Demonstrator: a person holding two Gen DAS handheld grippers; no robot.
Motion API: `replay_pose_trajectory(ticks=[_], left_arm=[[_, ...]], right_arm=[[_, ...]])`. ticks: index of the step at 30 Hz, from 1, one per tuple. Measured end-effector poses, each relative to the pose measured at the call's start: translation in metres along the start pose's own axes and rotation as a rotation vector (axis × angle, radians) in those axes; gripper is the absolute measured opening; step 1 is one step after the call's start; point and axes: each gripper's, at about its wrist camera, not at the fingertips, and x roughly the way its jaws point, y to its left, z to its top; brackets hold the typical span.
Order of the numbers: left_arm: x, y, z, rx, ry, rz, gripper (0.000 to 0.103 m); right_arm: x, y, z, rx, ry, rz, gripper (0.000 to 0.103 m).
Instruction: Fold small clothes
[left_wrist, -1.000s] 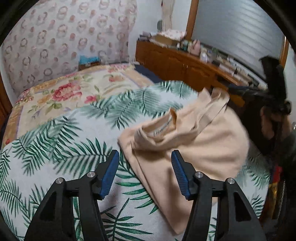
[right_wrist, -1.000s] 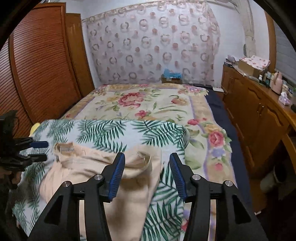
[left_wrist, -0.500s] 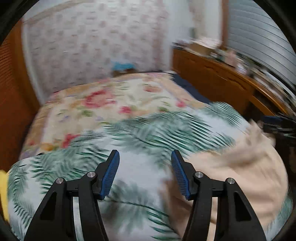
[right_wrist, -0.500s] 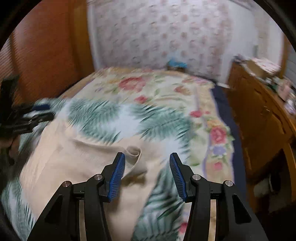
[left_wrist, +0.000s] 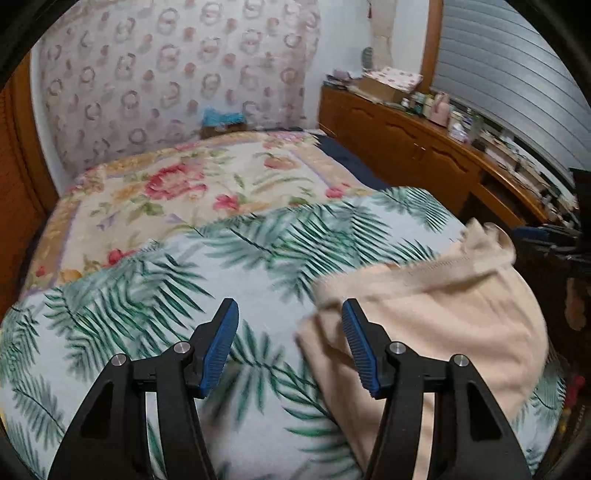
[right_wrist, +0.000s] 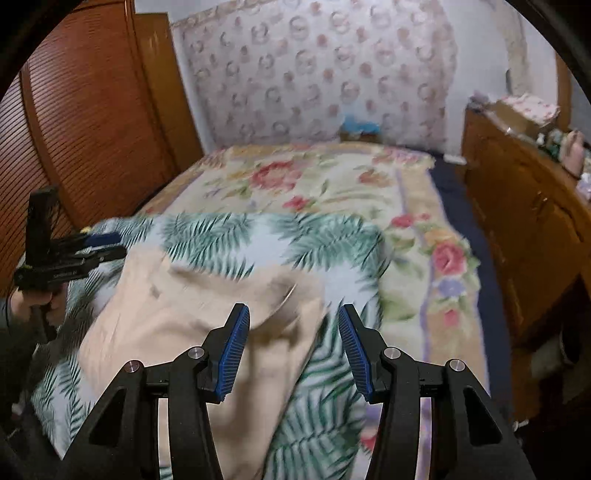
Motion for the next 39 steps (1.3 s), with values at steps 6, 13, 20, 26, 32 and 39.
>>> replay_pose_trajectory(ticks=[6,13,20,26,32,39], left_arm=[[0.012,-0.009,-0.011,-0.015,0.066,-0.050,0.059],[0.028,-0.018,-0.015,0.020,0.115,-0.038,0.059],[0.028,-0.015,-0.011,-0.011,0.127,-0.132,0.027],[0.027,-0.013,-0.010,-0.026,0.132,-0.180,0.012],[0.001,-0.018,-0.008,-0.026,0.068,-0.223,0.010],[-0.071,-0.015,-0.009,-0.031,-0.073,-0.243,0.010]], right_arm=[[0.020,0.007,-0.002,-0.045,0.087,-0.029,0.056],[0.042,0.010,0.003,-0.029,0.155,-0.023,0.058],[0.050,0.007,0.007,-0.008,0.147,-0.047,0.068],[0.049,0.020,-0.004,-0.012,0.122,-0.004,0.043],[0.038,0.040,-0.015,-0.124,0.086,0.005,0.012],[-0.015,0.065,0.000,-0.152,-0.069,-0.001,0.011]])
